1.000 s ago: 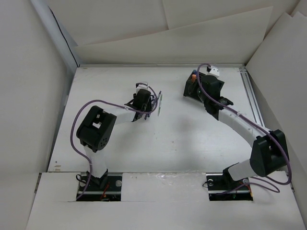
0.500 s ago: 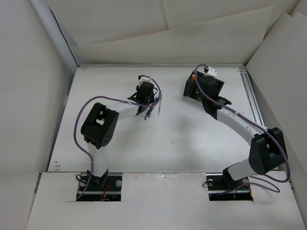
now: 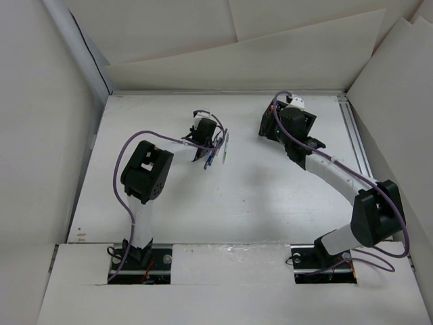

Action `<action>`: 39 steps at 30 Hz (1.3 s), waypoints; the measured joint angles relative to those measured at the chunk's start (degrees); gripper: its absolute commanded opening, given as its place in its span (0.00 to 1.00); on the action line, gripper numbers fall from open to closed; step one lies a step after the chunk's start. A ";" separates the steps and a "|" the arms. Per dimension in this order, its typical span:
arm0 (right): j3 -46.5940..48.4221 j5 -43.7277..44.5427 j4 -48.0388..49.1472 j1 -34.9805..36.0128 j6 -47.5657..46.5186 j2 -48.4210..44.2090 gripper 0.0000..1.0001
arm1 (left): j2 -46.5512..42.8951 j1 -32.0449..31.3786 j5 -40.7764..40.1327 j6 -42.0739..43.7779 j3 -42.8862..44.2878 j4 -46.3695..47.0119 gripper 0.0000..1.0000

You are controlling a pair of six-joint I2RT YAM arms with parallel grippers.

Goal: Sort the stationery into containers
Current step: Pick up the pen from the center of the board.

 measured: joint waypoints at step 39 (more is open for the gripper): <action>6.51 -27.80 0.04 6.29 5.68 5.05 0.91 | -42.42 -2.38 40.79 -7.34 -35.93 27.28 0.00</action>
